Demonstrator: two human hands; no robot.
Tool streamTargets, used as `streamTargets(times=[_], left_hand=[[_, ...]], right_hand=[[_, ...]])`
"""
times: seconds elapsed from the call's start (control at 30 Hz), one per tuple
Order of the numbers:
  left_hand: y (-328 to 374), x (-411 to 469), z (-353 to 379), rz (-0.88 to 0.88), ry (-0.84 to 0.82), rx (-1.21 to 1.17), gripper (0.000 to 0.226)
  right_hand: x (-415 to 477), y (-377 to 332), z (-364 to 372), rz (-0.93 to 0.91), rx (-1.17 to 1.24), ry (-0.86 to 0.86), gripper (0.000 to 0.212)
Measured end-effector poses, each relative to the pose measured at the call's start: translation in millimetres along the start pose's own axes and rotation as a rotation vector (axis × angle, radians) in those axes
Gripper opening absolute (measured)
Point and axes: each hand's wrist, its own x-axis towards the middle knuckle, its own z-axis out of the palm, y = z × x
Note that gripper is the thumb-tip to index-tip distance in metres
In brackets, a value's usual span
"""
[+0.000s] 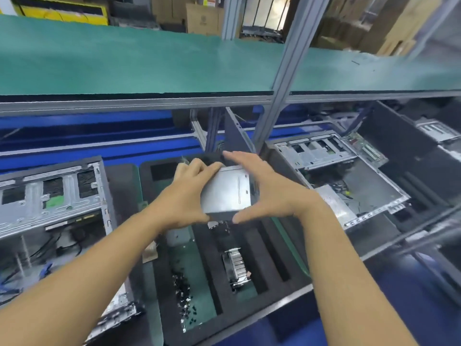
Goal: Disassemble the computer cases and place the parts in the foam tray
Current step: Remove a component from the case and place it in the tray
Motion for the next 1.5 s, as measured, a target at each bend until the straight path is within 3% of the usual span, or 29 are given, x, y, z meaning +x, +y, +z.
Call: streamTargets(times=[0.23, 0.37, 0.47, 0.57, 0.63, 0.8, 0.9, 1.0, 1.07, 1.1, 1.17, 1.2, 1.27, 1.37, 1.43, 1.5], left_hand=[[19.2, 35.5, -3.9, 0.145, -0.111, 0.165, 0.107], [13.7, 42.5, -2.2, 0.121, -0.204, 0.147, 0.118], [4.2, 40.4, -1.6, 0.044, -0.334, 0.053, 0.123], [4.8, 32.9, 8.9, 0.098, -0.407, -0.01, 0.105], [10.5, 28.5, 16.7, 0.138, -0.39, -0.054, 0.1], [24.4, 27.5, 27.8, 0.267, -0.369, -0.012, 0.103], [36.4, 26.2, 34.0, 0.294, -0.388, 0.017, 0.102], [41.9, 24.8, 36.6, 0.279, -0.36, -0.048, 0.099], [28.7, 26.6, 33.6, 0.271, -0.183, -0.107, 0.077], [17.6, 27.4, 31.3, 0.201, -0.061, -0.173, 0.055], [-8.8, 29.1, 31.1, -0.089, 0.091, -0.299, 0.014], [-21.9, 30.5, 35.7, -0.252, 0.096, -0.289, 0.015], [-42.7, 31.0, 54.2, -0.479, -0.119, -0.203, 0.024], [-46.1, 20.0, 90.7, -0.591, -0.7, -0.24, 0.032], [-35.6, 11.5, 116.4, -0.509, -0.983, -0.217, 0.03], [-20.1, 3.6, 146.4, -0.367, -0.983, -0.031, 0.022]], right_hand=[[-26.3, 9.9, 9.6, 0.11, -0.264, 0.278, 0.099], [-45.9, 21.3, 25.9, 0.199, -0.158, 0.377, 0.097], [-61.4, 30.4, 38.5, 0.298, 0.003, 0.373, 0.096], [-74.7, 32.8, 55.6, 0.354, 0.071, 0.304, 0.095], [-80.3, 33.9, 61.6, 0.398, 0.033, 0.248, 0.095], [-79.7, 30.1, 75.1, 0.422, -0.389, 0.223, 0.107], [-77.2, 29.8, 88.7, 0.468, -0.421, 0.262, 0.099], [-86.0, 37.2, 91.0, 0.582, -0.219, 0.352, 0.093], [-97.9, 45.3, 86.9, 0.675, -0.057, 0.422, 0.091], [-104.0, 50.1, 83.8, 0.716, -0.022, 0.435, 0.093], [-113.1, 56.6, 77.1, 0.768, -0.041, 0.431, 0.103], [-115.2, 58.1, 74.7, 0.777, -0.098, 0.43, 0.105], [-114.6, 58.6, 73.8, 0.78, -0.24, 0.434, 0.103], [-109.8, 61.2, 80.4, 0.807, -0.308, 0.43, 0.093], [-104.9, 63.0, 84.2, 0.859, -0.238, 0.435, 0.085], [-98.5, 62.9, 88.0, 0.887, -0.215, 0.434, 0.079]])
